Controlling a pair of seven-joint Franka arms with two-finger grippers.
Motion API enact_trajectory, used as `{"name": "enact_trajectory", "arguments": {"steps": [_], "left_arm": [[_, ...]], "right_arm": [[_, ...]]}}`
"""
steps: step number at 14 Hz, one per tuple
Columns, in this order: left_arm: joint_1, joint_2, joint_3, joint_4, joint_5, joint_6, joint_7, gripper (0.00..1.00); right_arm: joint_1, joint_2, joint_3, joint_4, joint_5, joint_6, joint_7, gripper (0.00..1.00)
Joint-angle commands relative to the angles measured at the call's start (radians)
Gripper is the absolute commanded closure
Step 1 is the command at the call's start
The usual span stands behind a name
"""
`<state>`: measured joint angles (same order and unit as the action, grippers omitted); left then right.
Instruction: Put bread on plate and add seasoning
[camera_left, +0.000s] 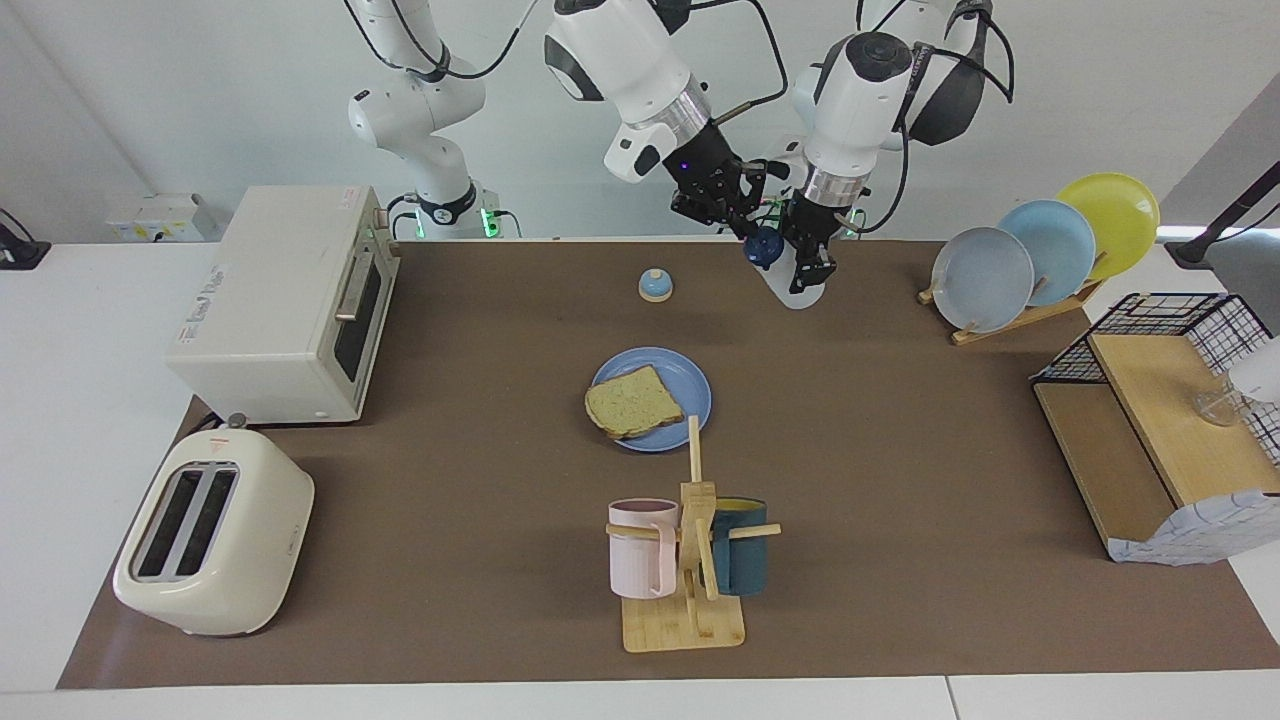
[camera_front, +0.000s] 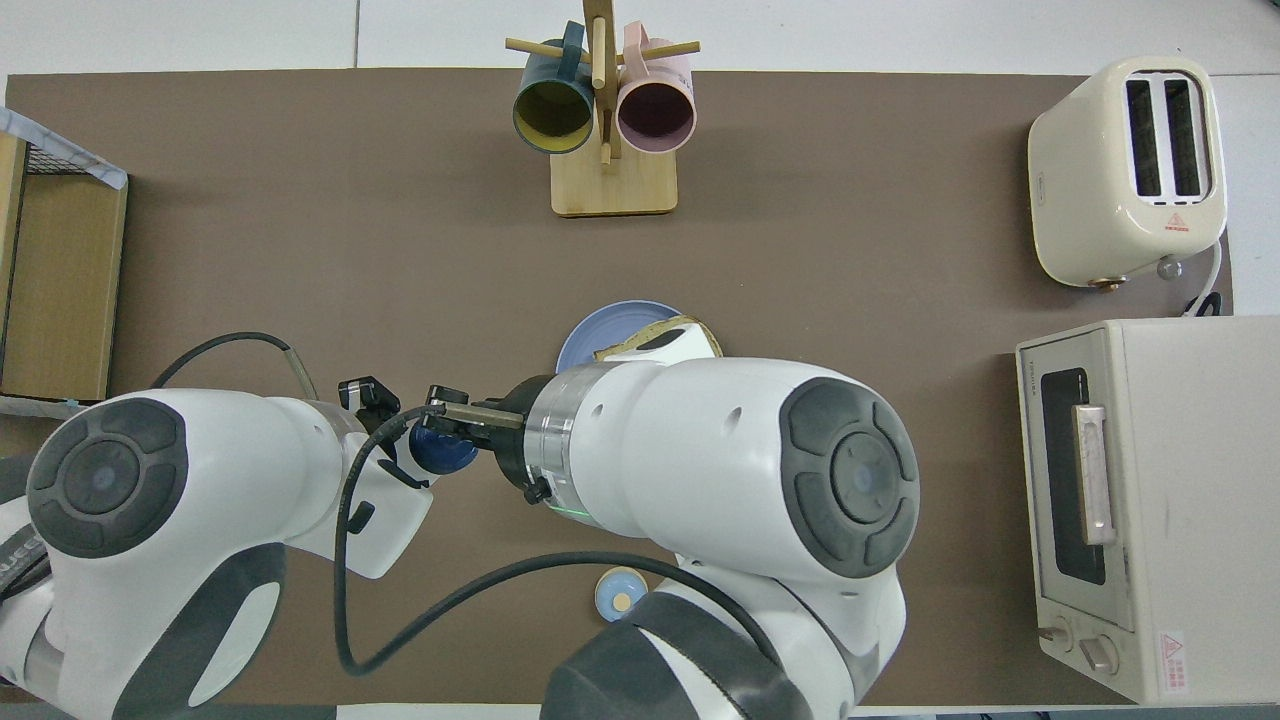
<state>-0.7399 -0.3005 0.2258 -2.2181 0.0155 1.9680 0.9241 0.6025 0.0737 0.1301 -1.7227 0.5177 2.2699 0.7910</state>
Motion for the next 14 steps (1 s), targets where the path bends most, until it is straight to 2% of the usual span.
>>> {"name": "enact_trajectory", "arguments": {"steps": [1, 3, 10, 11, 12, 14], "left_arm": [[-0.007, -0.022, -0.003, -0.034, 0.017, -0.008, -0.004, 1.0], [-0.007, -0.022, -0.003, -0.034, 0.017, -0.008, -0.005, 1.0], [-0.009, -0.022, -0.003, -0.034, 0.017, -0.015, -0.005, 1.0], [-0.009, -0.022, -0.003, -0.034, 0.017, -0.014, -0.005, 1.0], [-0.009, -0.022, -0.003, -0.034, 0.017, -0.014, -0.007, 1.0], [-0.009, -0.022, -0.003, -0.034, 0.017, -0.015, -0.007, 1.0]], "right_arm": [[-0.038, -0.028, -0.018, 0.005, 0.099, 0.057, 0.001, 1.0], [-0.058, -0.037, -0.03, 0.005, 0.157, 0.057, -0.007, 1.0], [-0.067, -0.038, -0.032, -0.001, 0.231, 0.097, -0.01, 1.0], [-0.078, -0.04, -0.032, -0.003, 0.229, 0.089, -0.012, 0.77], [-0.078, -0.045, -0.033, -0.006, 0.226, 0.085, -0.01, 0.01], [-0.095, -0.058, -0.041, -0.021, 0.211, 0.022, -0.009, 0.0]]}}
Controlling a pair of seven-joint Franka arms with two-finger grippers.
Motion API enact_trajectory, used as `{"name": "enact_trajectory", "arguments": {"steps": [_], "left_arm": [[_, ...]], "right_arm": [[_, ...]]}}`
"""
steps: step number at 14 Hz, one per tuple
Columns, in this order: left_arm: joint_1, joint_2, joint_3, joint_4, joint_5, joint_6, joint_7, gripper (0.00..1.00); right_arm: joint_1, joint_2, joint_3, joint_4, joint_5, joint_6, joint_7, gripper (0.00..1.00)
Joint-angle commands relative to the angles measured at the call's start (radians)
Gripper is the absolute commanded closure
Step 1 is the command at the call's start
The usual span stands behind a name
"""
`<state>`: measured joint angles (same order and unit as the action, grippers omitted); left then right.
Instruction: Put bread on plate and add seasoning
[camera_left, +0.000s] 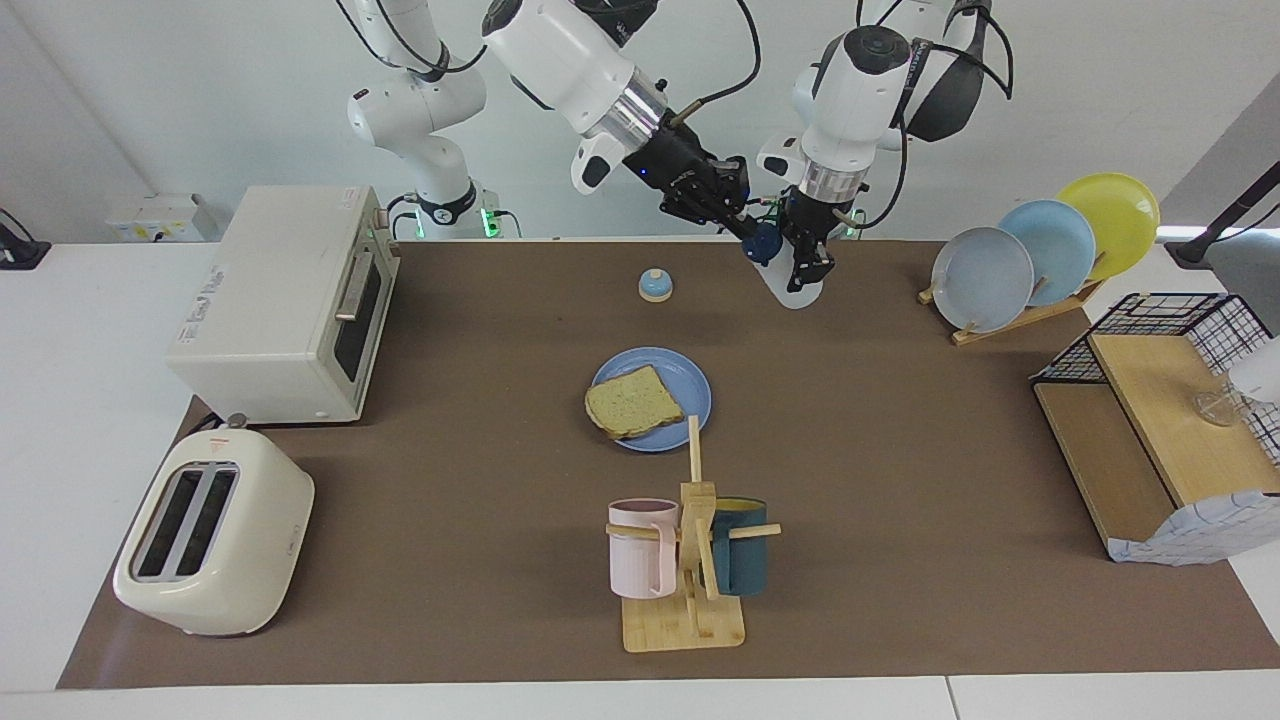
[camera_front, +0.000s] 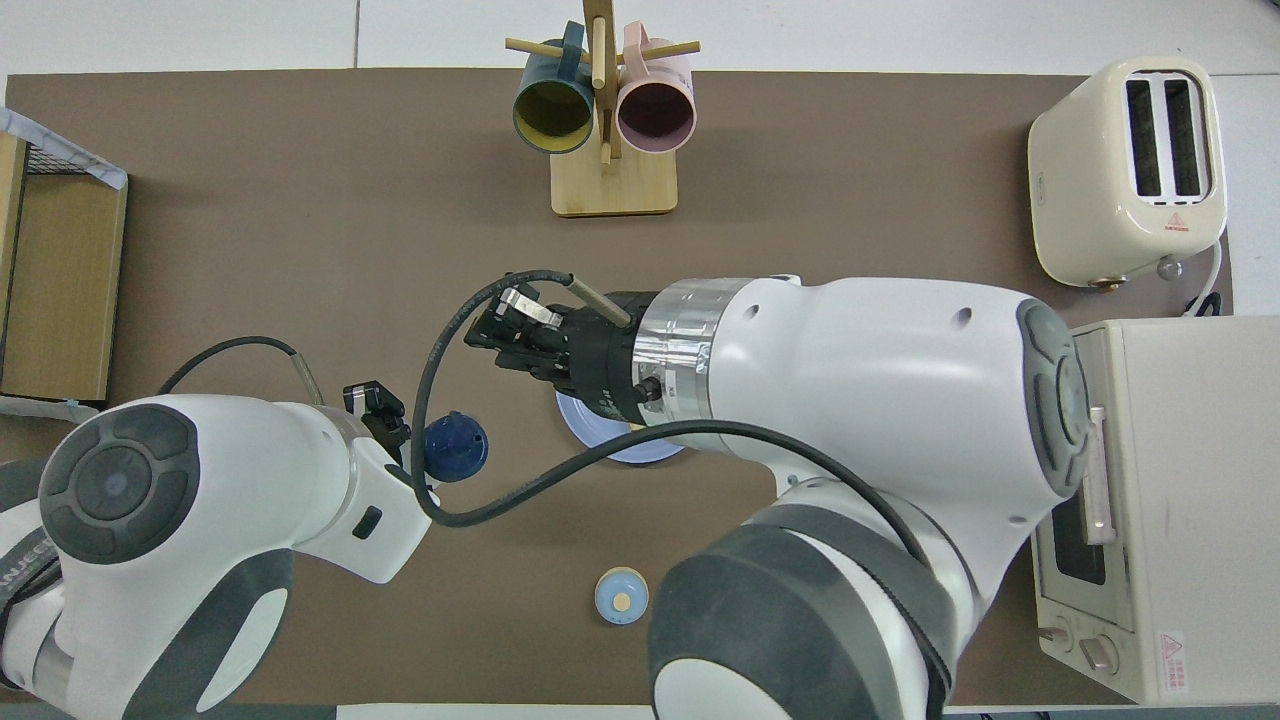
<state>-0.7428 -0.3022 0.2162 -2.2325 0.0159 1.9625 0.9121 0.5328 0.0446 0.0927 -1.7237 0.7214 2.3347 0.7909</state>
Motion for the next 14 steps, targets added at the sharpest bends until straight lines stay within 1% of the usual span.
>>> {"name": "enact_trajectory", "arguments": {"steps": [1, 2, 4, 5, 7, 8, 9, 11, 12, 13, 14], "left_arm": [[-0.006, -0.018, 0.006, -0.019, 0.016, -0.01, 0.005, 1.0], [-0.006, -0.02, 0.006, -0.019, 0.016, -0.01, 0.005, 1.0], [-0.006, -0.018, 0.006, -0.016, 0.016, -0.004, -0.002, 1.0], [-0.007, -0.014, 0.008, -0.012, 0.016, -0.004, -0.015, 1.0], [-0.012, 0.003, 0.005, 0.008, 0.039, -0.014, -0.054, 1.0], [-0.015, 0.014, -0.006, 0.029, 0.115, -0.019, -0.08, 1.0], [-0.015, 0.027, -0.027, 0.048, 0.16, -0.031, -0.099, 1.0], [-0.015, 0.052, -0.047, 0.079, 0.193, -0.045, -0.123, 1.0], [-0.016, 0.073, -0.052, 0.1, 0.216, -0.048, -0.154, 1.0], [-0.02, 0.115, -0.081, 0.137, 0.252, -0.063, -0.197, 1.0], [-0.021, 0.162, -0.112, 0.186, 0.284, -0.094, -0.235, 1.0]], "right_arm": [[-0.071, -0.031, -0.005, -0.022, -0.037, -0.098, -0.03, 0.0], [-0.103, -0.032, -0.005, -0.02, -0.122, -0.15, -0.079, 0.0], [-0.192, -0.035, -0.002, -0.014, -0.366, -0.291, -0.21, 0.0], [-0.244, -0.04, -0.002, -0.016, -0.435, -0.345, -0.279, 0.0], [-0.347, -0.043, -0.007, -0.007, -0.491, -0.482, -0.407, 0.0], [-0.384, -0.042, -0.017, 0.002, -0.543, -0.536, -0.453, 0.0], [-0.419, -0.039, -0.03, 0.022, -0.61, -0.595, -0.493, 0.0], [-0.421, -0.026, -0.091, 0.079, -0.687, -0.713, -0.62, 0.0], [-0.421, -0.029, -0.126, 0.085, -0.691, -0.75, -0.648, 0.0], [-0.419, -0.041, -0.181, 0.087, -0.682, -0.773, -0.659, 0.0], [-0.419, -0.063, -0.2, 0.09, -0.689, -0.802, -0.676, 0.0]]}}
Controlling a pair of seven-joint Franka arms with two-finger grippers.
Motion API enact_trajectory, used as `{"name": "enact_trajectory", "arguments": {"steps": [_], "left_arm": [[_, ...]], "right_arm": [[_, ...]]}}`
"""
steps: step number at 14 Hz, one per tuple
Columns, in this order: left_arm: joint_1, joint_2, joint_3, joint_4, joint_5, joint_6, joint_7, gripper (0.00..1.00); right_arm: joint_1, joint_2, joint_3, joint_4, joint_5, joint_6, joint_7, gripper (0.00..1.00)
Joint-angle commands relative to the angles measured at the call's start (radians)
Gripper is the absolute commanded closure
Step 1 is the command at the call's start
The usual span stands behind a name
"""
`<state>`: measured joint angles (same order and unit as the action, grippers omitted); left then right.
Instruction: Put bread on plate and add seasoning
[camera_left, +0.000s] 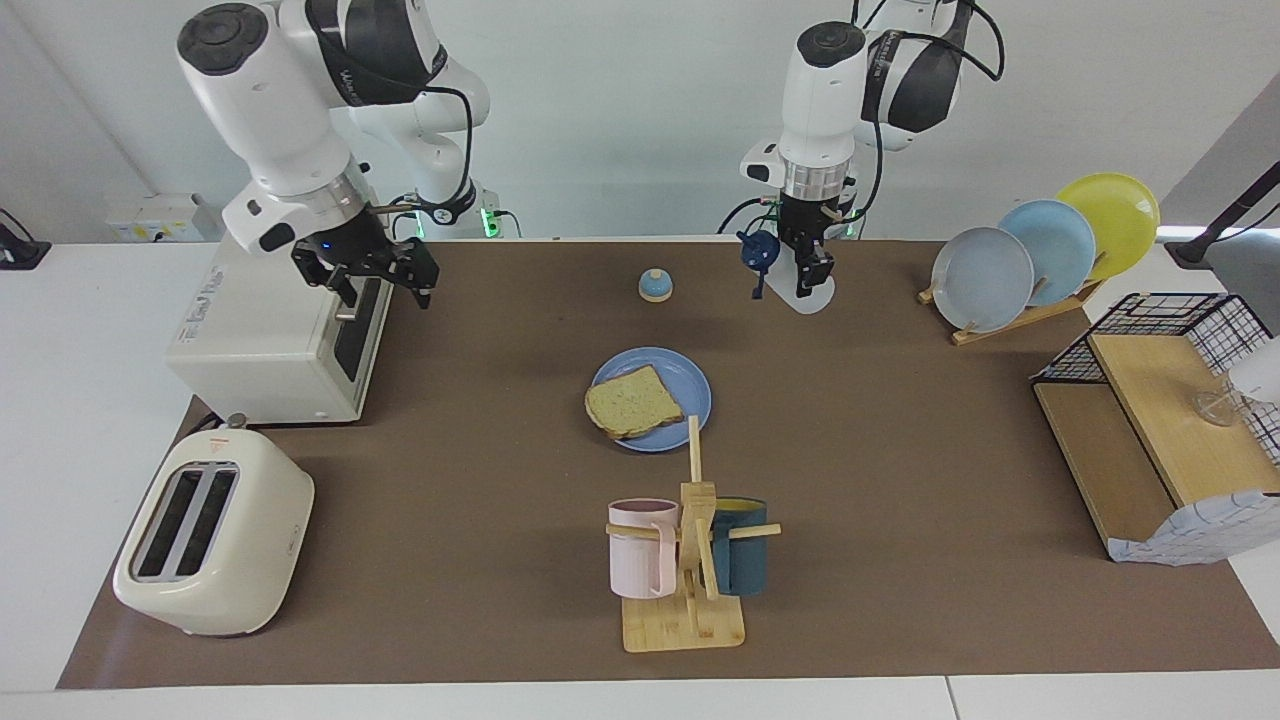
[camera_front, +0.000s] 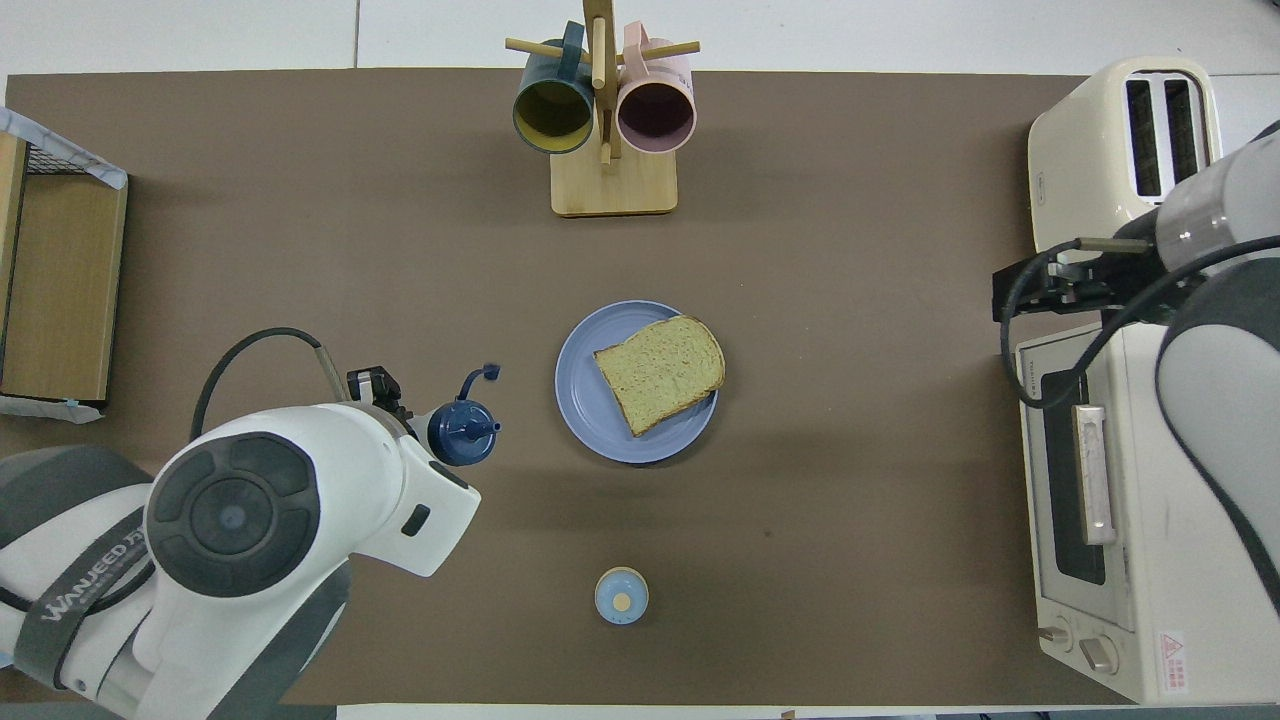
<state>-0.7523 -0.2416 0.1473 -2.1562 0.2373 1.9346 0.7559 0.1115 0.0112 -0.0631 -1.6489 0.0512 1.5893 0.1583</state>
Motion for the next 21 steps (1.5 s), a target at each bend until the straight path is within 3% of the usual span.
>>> {"name": "enact_trajectory", "arguments": {"steps": [1, 4, 7, 9, 12, 17, 21], "left_arm": [[-0.012, 0.166, -0.07, 0.169, 0.101, -0.101, -0.122, 1.0], [-0.027, 0.307, -0.129, 0.317, 0.184, -0.205, -0.185, 1.0], [-0.064, 0.392, -0.129, 0.381, 0.255, -0.287, -0.21, 1.0], [-0.09, 0.451, -0.127, 0.397, 0.302, -0.311, -0.219, 1.0], [-0.124, 0.667, -0.123, 0.577, 0.385, -0.445, -0.289, 1.0], [-0.127, 0.694, -0.123, 0.595, 0.537, -0.499, -0.29, 1.0], [-0.142, 0.711, -0.123, 0.596, 0.589, -0.539, -0.288, 1.0]], "right_arm": [[-0.01, -0.031, -0.053, 0.026, -0.022, -0.092, -0.096, 0.0], [-0.016, -0.037, -0.124, 0.034, -0.044, -0.115, -0.2, 0.0], [-0.018, -0.05, -0.119, 0.031, -0.048, -0.132, -0.221, 0.0], [-0.05, -0.045, -0.068, 0.031, -0.059, -0.101, -0.226, 0.0], [-0.047, -0.022, -0.06, 0.047, -0.059, -0.102, -0.226, 0.0], [-0.033, -0.025, -0.086, 0.023, -0.056, -0.1, -0.223, 0.0], [-0.036, -0.034, -0.076, 0.02, -0.056, -0.094, -0.214, 0.0]]}}
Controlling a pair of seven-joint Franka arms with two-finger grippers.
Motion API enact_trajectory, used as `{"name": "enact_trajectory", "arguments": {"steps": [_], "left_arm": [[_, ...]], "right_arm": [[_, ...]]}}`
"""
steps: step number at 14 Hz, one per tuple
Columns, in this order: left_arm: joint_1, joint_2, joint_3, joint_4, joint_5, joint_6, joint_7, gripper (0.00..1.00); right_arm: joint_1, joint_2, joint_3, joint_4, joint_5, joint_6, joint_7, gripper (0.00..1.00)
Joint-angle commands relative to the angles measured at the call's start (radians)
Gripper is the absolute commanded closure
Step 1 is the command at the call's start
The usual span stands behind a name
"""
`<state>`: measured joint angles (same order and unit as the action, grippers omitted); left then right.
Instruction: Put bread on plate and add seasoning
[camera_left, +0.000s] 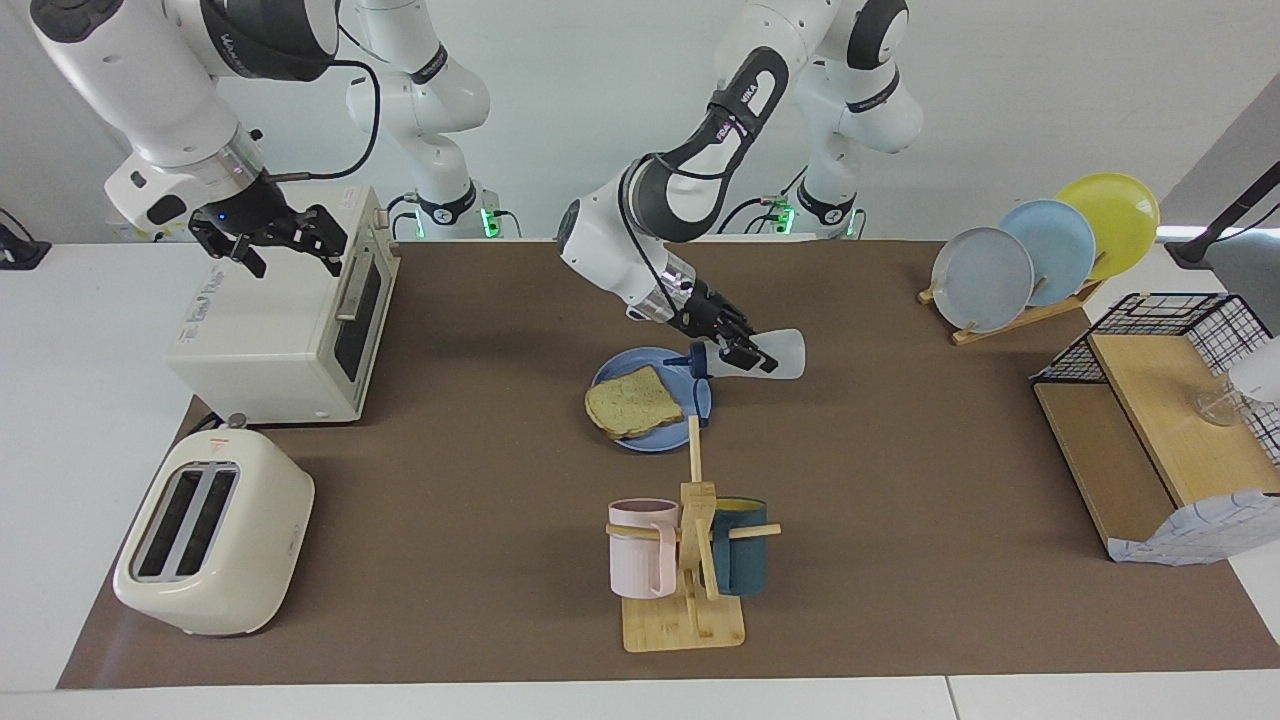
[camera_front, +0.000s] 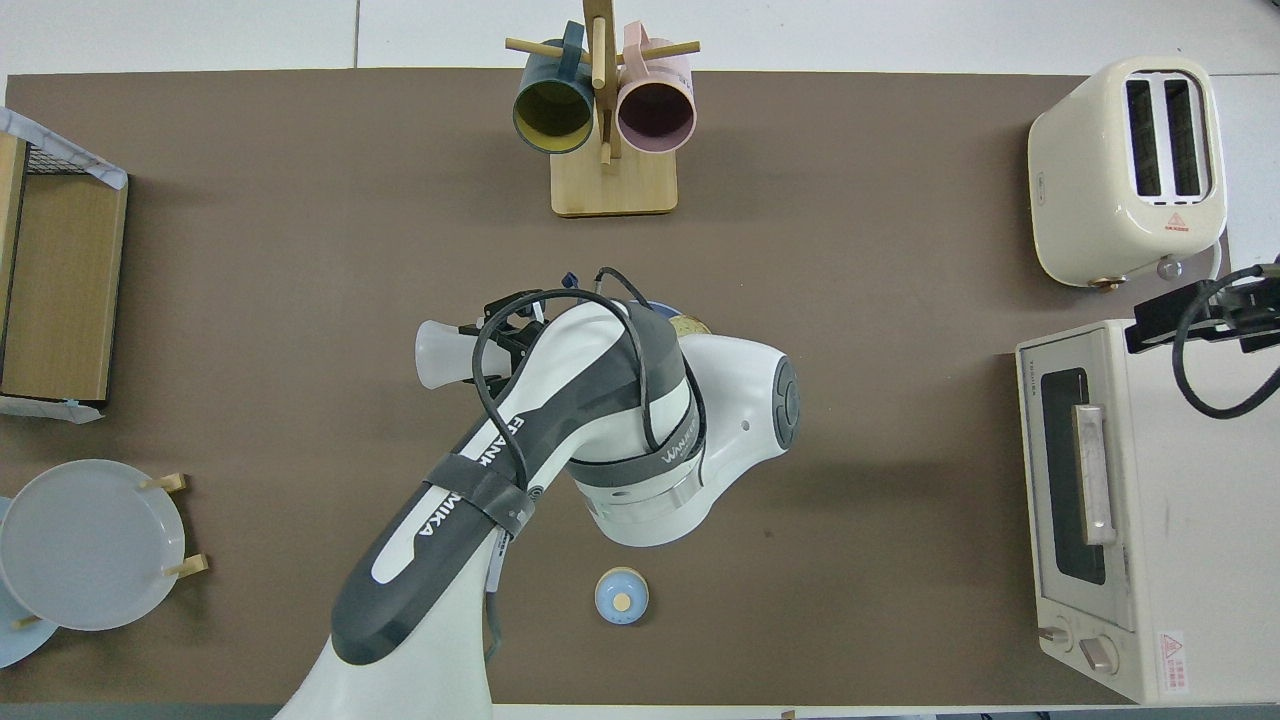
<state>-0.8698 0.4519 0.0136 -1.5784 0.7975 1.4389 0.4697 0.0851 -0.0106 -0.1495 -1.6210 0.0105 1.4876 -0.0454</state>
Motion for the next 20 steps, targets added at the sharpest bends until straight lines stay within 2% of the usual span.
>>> {"name": "enact_trajectory", "arguments": {"steps": [1, 2, 3, 4, 6, 7, 11, 13, 16, 20], "left_arm": [[-0.05, 0.106, 0.014, 0.043, 0.075, -0.11, 0.0, 1.0], [-0.064, 0.21, 0.014, 0.137, 0.112, -0.176, 0.001, 1.0], [-0.063, 0.25, 0.013, 0.234, 0.123, -0.233, 0.003, 1.0], [-0.069, 0.276, 0.016, 0.25, 0.146, -0.271, 0.003, 1.0], [-0.118, 0.303, 0.013, 0.21, 0.277, -0.313, 0.003, 1.0], [-0.12, 0.304, 0.013, 0.207, 0.298, -0.324, 0.004, 1.0], [-0.15, 0.301, 0.009, 0.178, 0.357, -0.302, 0.004, 1.0], [-0.153, 0.301, 0.012, 0.158, 0.364, -0.253, 0.004, 1.0], [-0.108, 0.295, 0.014, 0.107, 0.424, -0.183, 0.004, 1.0], [-0.081, 0.295, 0.014, 0.11, 0.43, -0.176, 0.004, 1.0]], "right_arm": [[-0.011, -0.012, 0.007, -0.008, -0.009, 0.008, -0.011, 0.0], [-0.016, -0.012, 0.007, -0.008, -0.007, 0.007, -0.014, 0.0], [-0.016, -0.014, 0.007, -0.008, -0.007, 0.003, -0.014, 0.0], [-0.015, -0.015, 0.007, -0.008, -0.007, 0.003, -0.014, 0.0], [-0.015, -0.015, 0.007, -0.008, -0.006, 0.003, -0.014, 0.0], [-0.015, -0.015, 0.007, -0.008, -0.006, 0.003, -0.014, 0.0], [-0.015, -0.015, 0.007, -0.008, -0.006, 0.003, -0.014, 0.0], [-0.015, -0.015, 0.007, -0.008, -0.006, 0.003, -0.014, 0.0], [-0.015, -0.015, 0.007, -0.008, -0.006, 0.003, -0.014, 0.0], [-0.015, -0.015, 0.007, -0.008, -0.006, 0.003, -0.014, 0.0]]}}
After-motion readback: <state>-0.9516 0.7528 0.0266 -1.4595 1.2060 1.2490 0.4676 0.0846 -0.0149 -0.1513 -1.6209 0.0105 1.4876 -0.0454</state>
